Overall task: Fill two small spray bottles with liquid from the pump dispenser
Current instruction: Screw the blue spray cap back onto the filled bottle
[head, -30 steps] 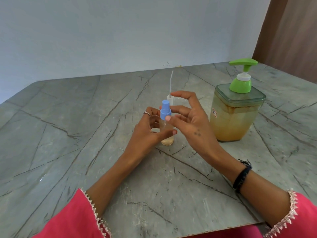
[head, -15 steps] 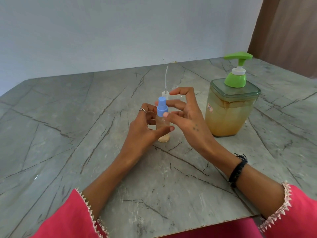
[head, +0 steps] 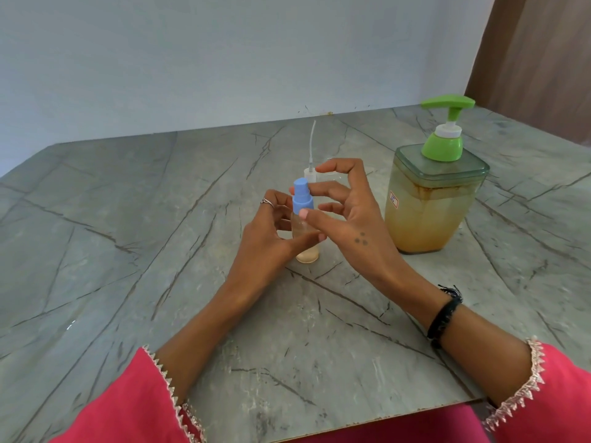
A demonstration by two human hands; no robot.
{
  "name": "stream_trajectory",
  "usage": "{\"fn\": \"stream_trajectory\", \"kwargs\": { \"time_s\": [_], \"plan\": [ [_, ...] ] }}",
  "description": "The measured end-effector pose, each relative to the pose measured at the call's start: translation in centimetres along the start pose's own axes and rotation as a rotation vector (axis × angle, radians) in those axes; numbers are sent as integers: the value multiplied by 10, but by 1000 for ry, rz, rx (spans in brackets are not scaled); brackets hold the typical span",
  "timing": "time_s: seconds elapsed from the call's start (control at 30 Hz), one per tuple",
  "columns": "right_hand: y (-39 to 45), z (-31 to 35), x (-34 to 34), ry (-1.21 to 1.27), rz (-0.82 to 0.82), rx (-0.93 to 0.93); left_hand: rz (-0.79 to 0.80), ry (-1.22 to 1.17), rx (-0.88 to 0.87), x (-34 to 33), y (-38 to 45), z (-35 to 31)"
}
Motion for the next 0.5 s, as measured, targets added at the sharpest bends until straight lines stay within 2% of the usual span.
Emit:
{"fn": "stream_trajectory", "kwargs": {
  "time_s": [0.23,0.5],
  "plan": [
    [0,-3,8,-11,-107,-21,6,48,-16,-2,-3,-4],
    [0,-2,-5,7,74,-35,-3,2,1,2,-2,-3]
  ]
}}
Point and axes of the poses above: each hand's wrist, its own y-axis towards the middle knuckle, its own x-axis out of the back of the hand, z = x × y, the point moved 6 cm from there along y, towards the middle knuckle, and after that the axes turned 3 degrees about -y, right-handed, at the moved point
